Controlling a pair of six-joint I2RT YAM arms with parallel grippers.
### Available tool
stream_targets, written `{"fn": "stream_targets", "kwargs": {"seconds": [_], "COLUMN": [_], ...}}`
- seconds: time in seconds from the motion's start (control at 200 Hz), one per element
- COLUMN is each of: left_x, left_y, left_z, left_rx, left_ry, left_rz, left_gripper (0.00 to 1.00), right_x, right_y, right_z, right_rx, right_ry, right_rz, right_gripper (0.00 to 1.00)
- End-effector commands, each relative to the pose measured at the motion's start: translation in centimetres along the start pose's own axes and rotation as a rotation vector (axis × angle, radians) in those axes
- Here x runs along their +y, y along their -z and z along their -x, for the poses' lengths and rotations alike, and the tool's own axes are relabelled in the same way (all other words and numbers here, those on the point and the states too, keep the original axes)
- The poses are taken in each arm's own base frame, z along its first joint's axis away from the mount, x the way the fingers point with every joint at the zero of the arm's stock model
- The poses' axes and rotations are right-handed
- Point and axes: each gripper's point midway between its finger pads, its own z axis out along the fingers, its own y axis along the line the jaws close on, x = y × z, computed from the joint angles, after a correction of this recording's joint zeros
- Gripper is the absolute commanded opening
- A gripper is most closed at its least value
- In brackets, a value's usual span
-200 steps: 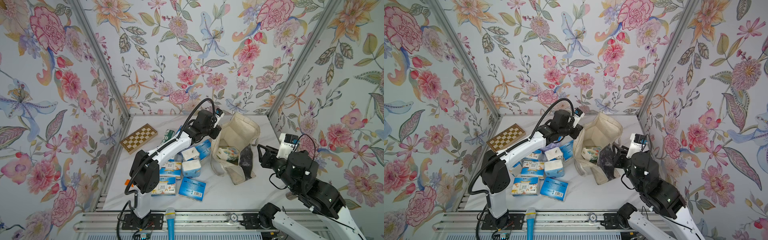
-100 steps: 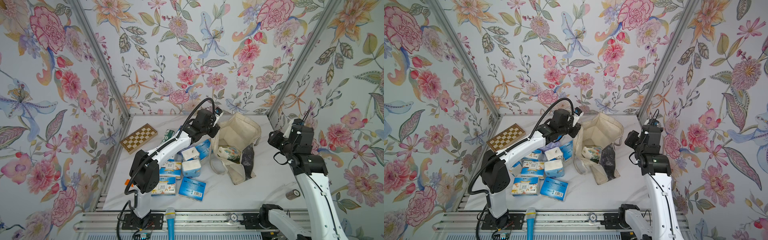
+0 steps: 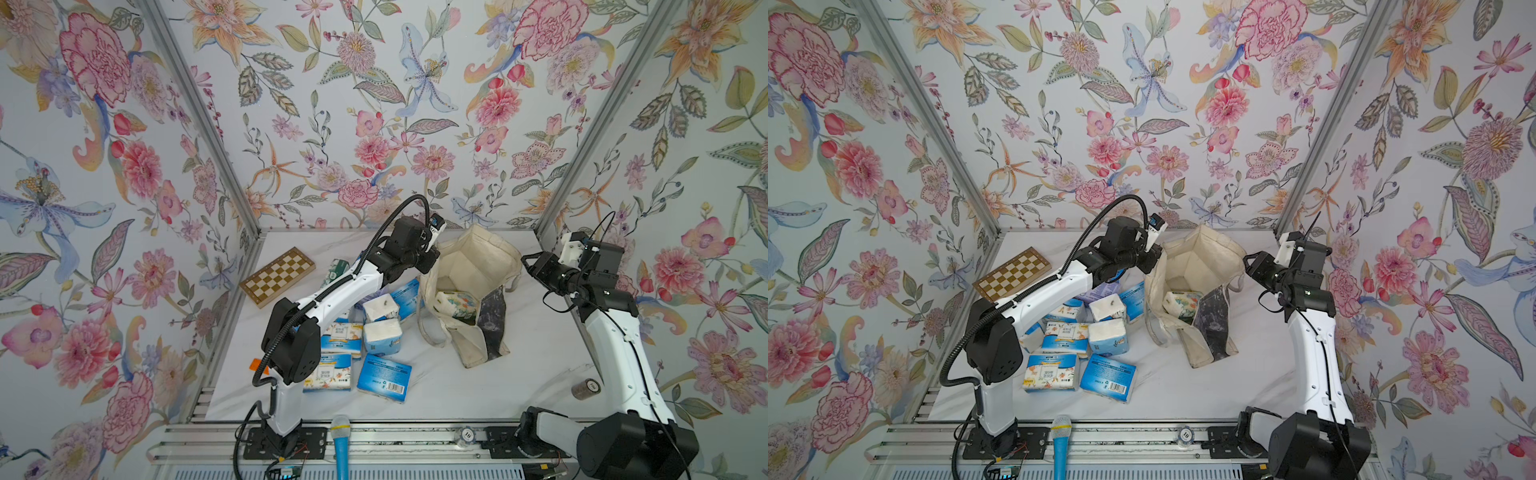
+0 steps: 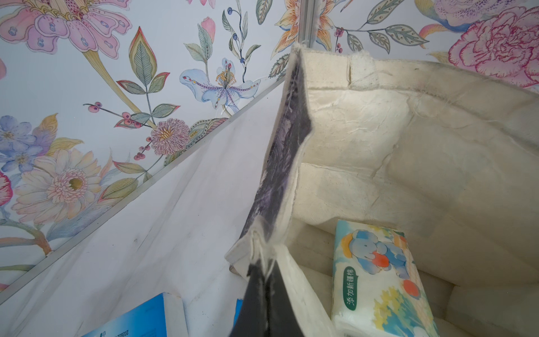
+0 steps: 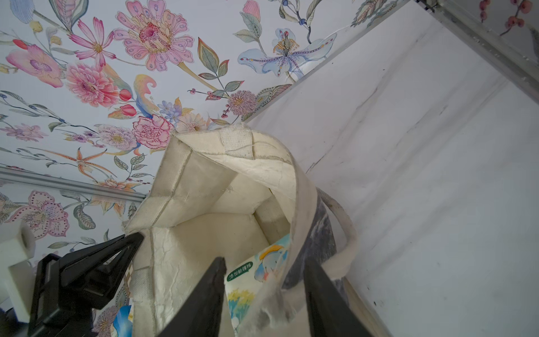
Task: Put tissues into the canvas bag
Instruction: Adjust the canvas bag at the center of the board.
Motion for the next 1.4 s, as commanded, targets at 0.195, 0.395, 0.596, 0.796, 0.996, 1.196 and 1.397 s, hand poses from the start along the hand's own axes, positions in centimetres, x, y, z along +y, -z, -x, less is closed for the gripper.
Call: {"fn": "stream_targets", "kwargs": {"seconds": [0.195,0.395,0.596,0.796,0.996,1.196,1.397], "left_x": [1.5,1.6,1.5,1.6,1.8,2.4,2.7], "left_y": [-0.1,-0.3,-0.3,0.0,0.5,0.3,0.4], "left_z": [1.0,1.7,2.7,3.7,4.4,3.9,4.5], "left_rx": [-0.025,-0.038,-0.056,-0.071,-0.083,-0.073,-0.090], "left_ry": [-0.015,-0.016,-0.021,-0.028,-0.030,-0.011,0.025], "left_rz": [0.031,0.023,0.017,0.015,0.025,0.034,0.028], "left_gripper": [0.00,0.00,0.00,0.00,0.00,0.00,0.26], "right_x": [-0.9,-1.0,-0.2,0.4,-0.2,-1.4,-2.5], "right_y": [-2.9,-3.8,-2.5,0.4,1.7,1.9,1.7], "right_z": [0.3,-0.7,-1.9,-2.4,-5.3,-8.6,-8.7], "right_rx": [0.041,0.094,0.127,0.121,0.210,0.292,0.292], "right_ry": [-0.005,-0.007,0.037,0.124,0.192,0.229,0.256], "right_rz": [0.041,0.066,0.059,0.007,-0.059,-0.109,-0.162], "right_gripper": [0.43,0.31,0.00,0.00,0.00,0.00,0.00]}}
